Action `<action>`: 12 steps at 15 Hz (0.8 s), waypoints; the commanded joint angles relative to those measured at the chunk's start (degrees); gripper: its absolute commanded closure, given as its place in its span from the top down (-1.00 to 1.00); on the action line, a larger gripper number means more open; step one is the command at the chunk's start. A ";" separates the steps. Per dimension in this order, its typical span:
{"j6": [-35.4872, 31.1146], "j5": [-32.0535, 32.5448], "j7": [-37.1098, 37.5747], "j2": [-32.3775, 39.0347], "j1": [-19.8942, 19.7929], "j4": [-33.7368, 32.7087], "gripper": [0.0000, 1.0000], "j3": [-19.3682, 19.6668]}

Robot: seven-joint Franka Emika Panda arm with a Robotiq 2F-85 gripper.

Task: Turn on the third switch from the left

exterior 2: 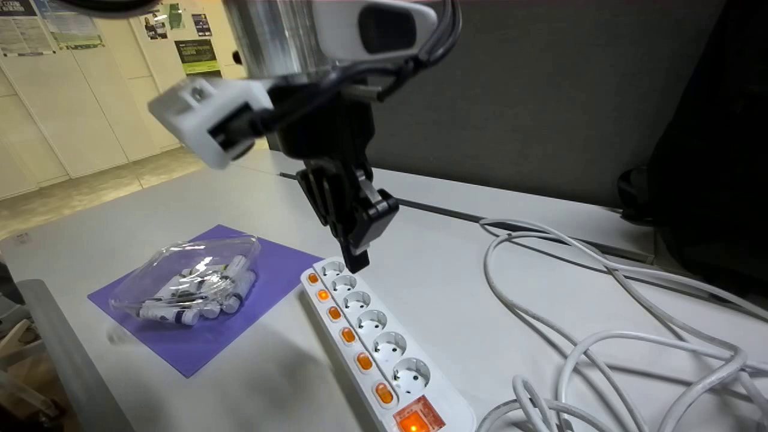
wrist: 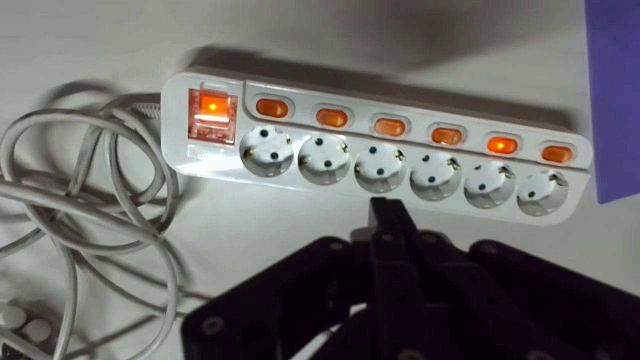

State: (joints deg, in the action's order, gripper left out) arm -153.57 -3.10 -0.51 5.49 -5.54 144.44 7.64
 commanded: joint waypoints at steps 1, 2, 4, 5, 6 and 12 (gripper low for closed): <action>-0.13 0.23 0.26 1.50 -0.45 -0.60 -0.98 -0.48; -0.49 0.15 0.07 2.10 -0.46 -0.65 -0.98 -0.53; -0.52 0.14 0.00 1.70 -0.44 -0.56 -0.98 -0.59; -0.51 0.13 -0.01 1.42 -0.44 -0.56 -0.98 -0.61; -0.51 0.13 -0.02 1.27 -0.44 -0.55 -1.00 -0.61; -3.00 -0.95 -0.54 7.35 0.77 -1.68 -1.00 -3.33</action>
State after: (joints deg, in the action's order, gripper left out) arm -155.17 -3.65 -1.18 9.69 -5.36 143.95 5.63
